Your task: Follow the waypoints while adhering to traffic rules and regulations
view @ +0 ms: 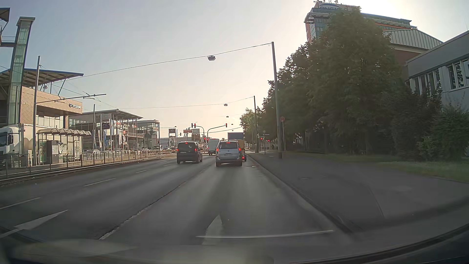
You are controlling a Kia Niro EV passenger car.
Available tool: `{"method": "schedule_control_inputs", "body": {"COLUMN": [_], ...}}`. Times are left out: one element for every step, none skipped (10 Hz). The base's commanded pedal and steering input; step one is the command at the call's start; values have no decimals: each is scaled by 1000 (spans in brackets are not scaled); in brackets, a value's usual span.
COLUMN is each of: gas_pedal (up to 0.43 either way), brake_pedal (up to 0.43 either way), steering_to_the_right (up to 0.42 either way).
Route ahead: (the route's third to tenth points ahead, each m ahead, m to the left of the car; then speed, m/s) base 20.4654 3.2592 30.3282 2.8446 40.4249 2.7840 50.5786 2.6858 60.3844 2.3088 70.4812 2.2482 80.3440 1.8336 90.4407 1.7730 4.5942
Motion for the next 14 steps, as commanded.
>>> {"method": "schedule_control_inputs", "body": {"gas_pedal": [0,0,0,0,0,0,0,0,0,0,0,0,0,0], "brake_pedal": [0,0,0,0,0,0,0,0,0,0,0,0,0,0], "steering_to_the_right": [4,4,4,4,4,8,10,9,9,9,9,9,6,5]}}
